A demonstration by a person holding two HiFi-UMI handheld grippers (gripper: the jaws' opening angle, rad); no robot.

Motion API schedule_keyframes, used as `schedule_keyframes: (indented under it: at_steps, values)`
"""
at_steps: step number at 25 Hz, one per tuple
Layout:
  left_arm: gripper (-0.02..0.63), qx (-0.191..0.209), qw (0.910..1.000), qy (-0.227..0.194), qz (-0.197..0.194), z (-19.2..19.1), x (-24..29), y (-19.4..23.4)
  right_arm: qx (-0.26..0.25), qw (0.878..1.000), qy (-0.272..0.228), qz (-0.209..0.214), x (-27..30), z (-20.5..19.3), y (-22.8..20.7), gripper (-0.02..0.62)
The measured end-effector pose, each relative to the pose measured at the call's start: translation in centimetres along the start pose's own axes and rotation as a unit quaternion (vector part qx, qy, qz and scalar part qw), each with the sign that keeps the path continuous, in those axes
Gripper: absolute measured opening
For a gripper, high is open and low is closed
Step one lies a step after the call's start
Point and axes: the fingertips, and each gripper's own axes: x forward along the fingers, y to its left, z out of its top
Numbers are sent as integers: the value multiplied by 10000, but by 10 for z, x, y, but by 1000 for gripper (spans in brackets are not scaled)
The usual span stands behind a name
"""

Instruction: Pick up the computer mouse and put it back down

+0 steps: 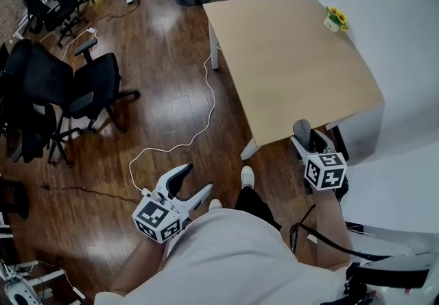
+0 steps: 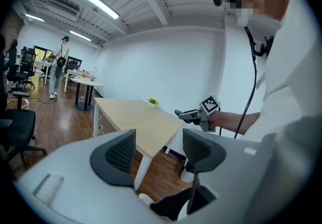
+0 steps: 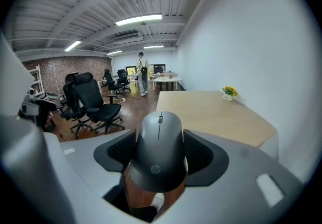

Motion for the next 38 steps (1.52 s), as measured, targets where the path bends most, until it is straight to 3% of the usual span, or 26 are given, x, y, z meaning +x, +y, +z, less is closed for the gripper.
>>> schedule_keyframes:
  at_steps: [9, 19, 27, 38]
  values:
    - [264, -123, 9981, -4, 604, 19, 32, 25, -45, 9979, 640, -112, 167, -27, -87, 296]
    - [264, -598, 9920, 126, 1103, 39, 100, 48, 60, 9885, 1511, -18, 305, -79, -136, 296]
    - [264, -755, 9891, 255, 1240, 44, 131, 58, 62, 9845, 1752, 109, 333, -98, -142, 299]
    - [264, -573, 9928, 216, 1027, 44, 131, 61, 38, 9901, 1403, 51, 317, -85, -141, 330]
